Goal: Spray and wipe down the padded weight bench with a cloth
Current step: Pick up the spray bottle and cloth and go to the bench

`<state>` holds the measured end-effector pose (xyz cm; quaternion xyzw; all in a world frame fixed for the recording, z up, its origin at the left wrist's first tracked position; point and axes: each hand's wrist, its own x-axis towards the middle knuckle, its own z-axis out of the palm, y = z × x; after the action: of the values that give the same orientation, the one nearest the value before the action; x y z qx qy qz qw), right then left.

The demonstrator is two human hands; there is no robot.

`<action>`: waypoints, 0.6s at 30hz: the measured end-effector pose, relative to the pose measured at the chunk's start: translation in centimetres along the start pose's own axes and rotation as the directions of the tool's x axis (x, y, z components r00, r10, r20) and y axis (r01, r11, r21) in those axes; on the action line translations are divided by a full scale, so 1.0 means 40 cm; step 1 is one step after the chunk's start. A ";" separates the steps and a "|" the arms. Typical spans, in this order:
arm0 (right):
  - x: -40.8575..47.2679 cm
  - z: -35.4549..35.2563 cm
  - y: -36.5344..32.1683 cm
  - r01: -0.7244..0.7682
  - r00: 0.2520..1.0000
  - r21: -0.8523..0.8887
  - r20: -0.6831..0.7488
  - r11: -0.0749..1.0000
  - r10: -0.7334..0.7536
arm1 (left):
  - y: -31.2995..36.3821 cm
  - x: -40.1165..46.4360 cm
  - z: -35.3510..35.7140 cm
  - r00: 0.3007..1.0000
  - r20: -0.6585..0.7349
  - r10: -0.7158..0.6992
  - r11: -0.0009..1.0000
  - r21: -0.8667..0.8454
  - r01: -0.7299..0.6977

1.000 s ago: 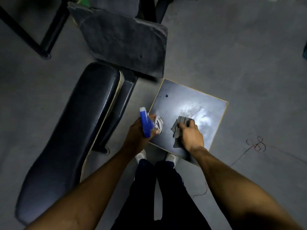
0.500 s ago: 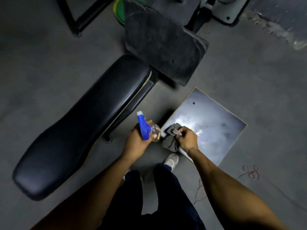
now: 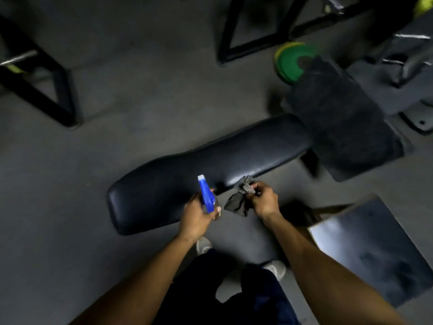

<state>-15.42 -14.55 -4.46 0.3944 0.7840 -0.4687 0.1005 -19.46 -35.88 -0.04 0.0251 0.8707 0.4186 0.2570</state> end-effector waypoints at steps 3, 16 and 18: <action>0.015 0.115 -0.125 0.116 0.988 -0.107 0.118 0.988 -0.103 | -0.072 0.000 -0.119 0.993 -0.094 -0.069 0.998 -0.020 0.067; 0.134 0.573 -0.387 0.487 0.792 -0.306 0.551 0.818 -0.265 | -0.298 -0.004 -0.346 0.856 -0.352 -0.378 0.911 -0.303 0.278; 0.157 0.645 -0.390 0.523 0.747 -0.314 0.617 0.793 -0.249 | -0.331 0.003 -0.350 0.833 -0.382 -0.400 0.906 -0.304 0.296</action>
<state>-36.20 -36.18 -11.49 0.0311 0.8765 -0.3680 0.3088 -23.86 -54.47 -2.68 -0.2592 0.8404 0.4581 0.1289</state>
